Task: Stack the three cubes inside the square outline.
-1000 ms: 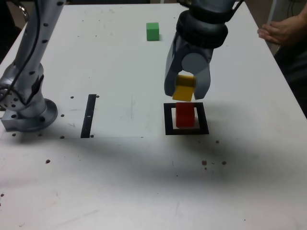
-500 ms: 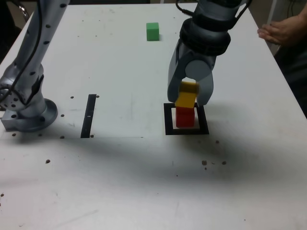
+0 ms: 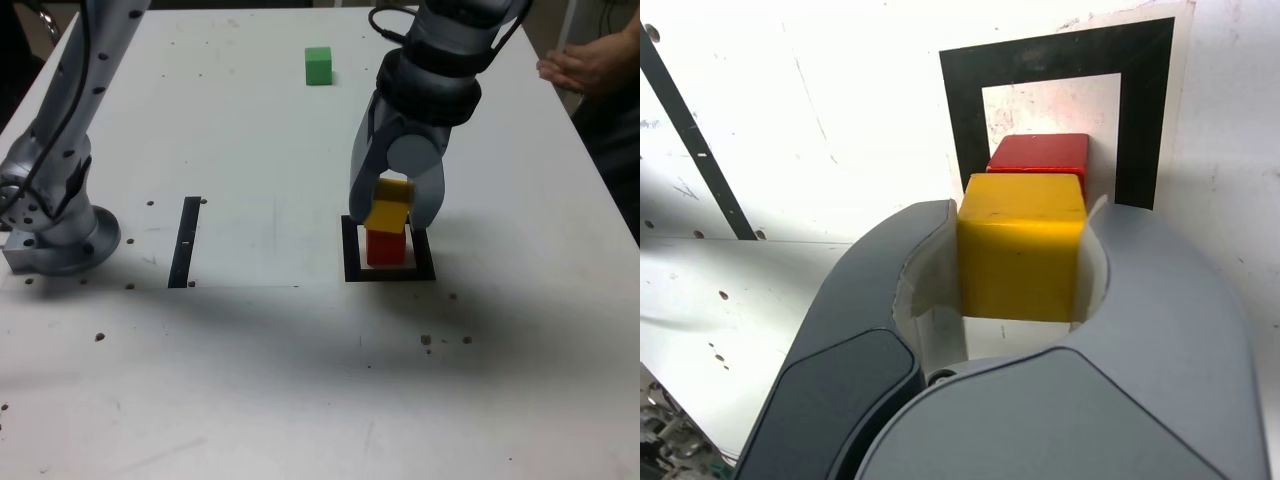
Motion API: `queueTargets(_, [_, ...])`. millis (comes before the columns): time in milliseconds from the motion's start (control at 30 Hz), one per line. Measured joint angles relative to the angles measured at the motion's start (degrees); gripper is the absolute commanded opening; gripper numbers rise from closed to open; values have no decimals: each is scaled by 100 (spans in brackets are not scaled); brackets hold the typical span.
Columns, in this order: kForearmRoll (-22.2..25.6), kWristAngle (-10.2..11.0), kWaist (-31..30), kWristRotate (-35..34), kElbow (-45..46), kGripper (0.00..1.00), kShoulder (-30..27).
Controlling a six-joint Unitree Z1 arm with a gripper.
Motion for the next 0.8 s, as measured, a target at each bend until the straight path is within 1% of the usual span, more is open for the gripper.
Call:
queueTargets(33, [-4, 2, 0, 18, 5, 96, 0])
queueTargets(100, [-4, 11, 0, 39, 8, 99, 0])
queueTargets(433, [-4, 19, 4, 55, 17, 100, 0])
queueTargets(600, [16, 69, 47, 72, 115, 100, -40])
queueTargets(800, [69, 277, 218, 153, 302, 100, -419])
